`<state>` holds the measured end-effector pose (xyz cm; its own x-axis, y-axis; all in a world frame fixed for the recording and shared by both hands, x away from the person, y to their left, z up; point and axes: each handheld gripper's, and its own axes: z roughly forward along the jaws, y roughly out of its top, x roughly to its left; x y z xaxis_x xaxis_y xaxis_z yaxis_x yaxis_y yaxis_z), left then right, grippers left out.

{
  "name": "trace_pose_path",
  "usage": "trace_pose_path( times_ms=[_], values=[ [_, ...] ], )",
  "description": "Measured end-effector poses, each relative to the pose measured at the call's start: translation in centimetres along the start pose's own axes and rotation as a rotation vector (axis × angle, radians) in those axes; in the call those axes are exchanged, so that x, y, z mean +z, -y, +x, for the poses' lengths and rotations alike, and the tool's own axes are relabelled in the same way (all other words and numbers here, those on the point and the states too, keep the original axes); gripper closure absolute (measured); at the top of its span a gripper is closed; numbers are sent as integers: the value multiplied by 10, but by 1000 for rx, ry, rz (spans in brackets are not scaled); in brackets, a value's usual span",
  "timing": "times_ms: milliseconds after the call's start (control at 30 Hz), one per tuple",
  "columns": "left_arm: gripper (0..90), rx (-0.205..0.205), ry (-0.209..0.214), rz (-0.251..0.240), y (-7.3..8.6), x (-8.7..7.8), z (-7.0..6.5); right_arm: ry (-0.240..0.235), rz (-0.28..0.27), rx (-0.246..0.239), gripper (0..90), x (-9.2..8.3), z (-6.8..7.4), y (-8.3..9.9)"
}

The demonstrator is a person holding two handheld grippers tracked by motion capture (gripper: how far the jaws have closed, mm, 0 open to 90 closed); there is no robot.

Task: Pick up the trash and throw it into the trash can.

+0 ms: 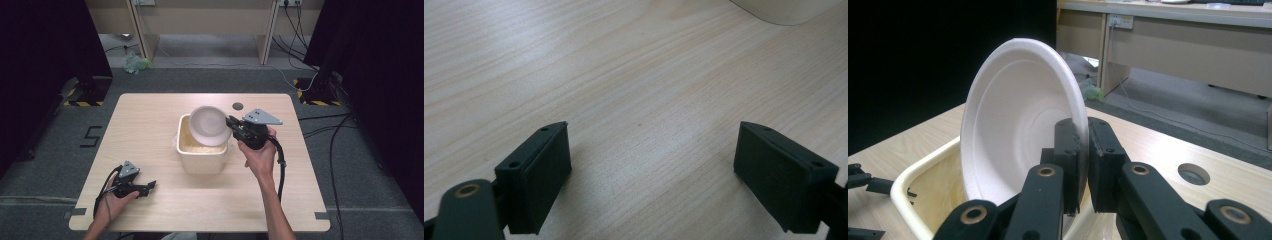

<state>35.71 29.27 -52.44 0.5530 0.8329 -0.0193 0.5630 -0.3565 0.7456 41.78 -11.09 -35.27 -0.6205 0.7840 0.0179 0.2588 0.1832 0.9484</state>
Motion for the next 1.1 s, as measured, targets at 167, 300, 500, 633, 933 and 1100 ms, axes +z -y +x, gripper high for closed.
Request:
trace_pose_path(
  times_ms=[167, 300, 500, 633, 933, 1100],
  values=[
    [141, 0, 0, 0, 0, 0, 0, -6, 28, -3, 844, 8, 2, 4],
    [141, 0, 0, 0, 0, 0, 0, -12, 38, -11, 842, 14, 3, 6],
    [142, 0, 1, 0, 0, 0, 0, -43, 42, 40, 699, 18, 1, 8],
    [141, 0, 1, 1, 0, 0, 0, -19, 27, 56, 638, 14, -4, 7],
    [141, 0, 1, 0, 0, 0, 0, 13, 32, 74, 538, 6, -11, 11],
    [142, 0, 0, 0, 0, 0, 0, 20, 38, 78, 469, 4, -13, 14]
  ],
)
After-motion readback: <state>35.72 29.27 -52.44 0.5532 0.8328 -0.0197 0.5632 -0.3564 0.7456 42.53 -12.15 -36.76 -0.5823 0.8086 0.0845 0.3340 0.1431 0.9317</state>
